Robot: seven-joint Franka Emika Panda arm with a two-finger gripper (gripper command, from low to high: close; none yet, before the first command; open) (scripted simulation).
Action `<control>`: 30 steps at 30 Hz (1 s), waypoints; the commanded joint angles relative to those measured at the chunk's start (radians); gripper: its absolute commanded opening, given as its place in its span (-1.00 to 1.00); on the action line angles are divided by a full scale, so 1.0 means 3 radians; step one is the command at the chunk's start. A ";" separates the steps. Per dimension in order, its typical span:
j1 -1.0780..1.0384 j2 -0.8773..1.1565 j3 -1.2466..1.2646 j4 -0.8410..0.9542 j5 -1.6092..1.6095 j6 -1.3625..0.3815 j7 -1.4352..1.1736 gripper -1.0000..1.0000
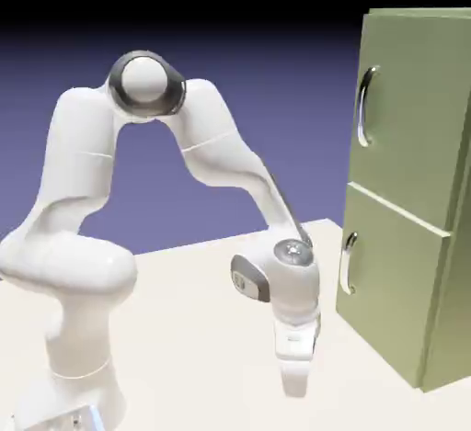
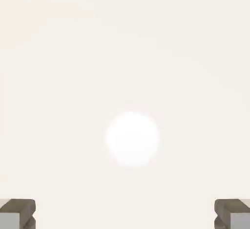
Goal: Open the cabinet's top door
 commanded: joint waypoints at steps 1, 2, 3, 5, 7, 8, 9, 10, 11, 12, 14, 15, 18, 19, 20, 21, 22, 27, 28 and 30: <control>0.0102 0.0121 -0.0120 0.0024 0.0145 -0.0036 -0.0070 0.00; 0.0203 0.0241 -0.0240 0.0047 0.0290 -0.0072 -0.0140 0.00; 0.0305 0.0361 -0.0360 0.0071 0.0435 -0.0108 -0.0209 0.00; 0.0508 0.0602 -0.0600 0.0118 0.0725 -0.0179 -0.0349 0.00; 0.0710 0.0843 -0.0841 0.0166 0.1015 -0.0251 -0.0488 0.00; 0.0812 0.0963 -0.0961 0.0189 0.1160 -0.0287 -0.0558 0.00; 0.0913 0.1084 -0.1081 0.0213 0.1305 -0.0323 -0.0628 0.00; 0.1015 0.1204 -0.1201 0.0237 0.1450 -0.0359 -0.0698 0.00; 0.1116 0.1324 -0.1321 0.0260 0.1595 -0.0395 -0.0767 0.00; 0.1218 0.1445 -0.1441 0.0284 0.1740 -0.0430 -0.0837 0.00; 0.1421 0.1686 -0.1681 0.0331 0.2030 -0.0502 -0.0977 0.00; 0.1522 0.1806 -0.1801 0.0355 0.2175 -0.0538 -0.1046 0.00; 0.1827 0.2167 -0.2161 0.0426 0.2610 -0.0646 -0.1256 0.00; 0.1928 0.2288 -0.2281 0.0450 0.2755 -0.0682 -0.1326 0.00; 0.2030 0.2408 -0.2402 0.0473 0.2900 -0.0717 -0.1395 0.00; 0.2131 0.2528 -0.2522 0.0497 0.3045 -0.0753 -0.1465 0.00; 0.2233 0.2649 -0.2642 0.0521 0.3190 -0.0789 -0.1535 0.00; 0.2714 0.3220 -0.3212 0.0633 0.3878 -0.0959 -0.1866 0.00; 0.2715 0.3220 -0.3212 0.0633 0.3879 -0.0959 -0.1866 0.00; 0.2484 0.3178 -0.3120 0.0874 0.3960 -0.0943 -0.1859 0.00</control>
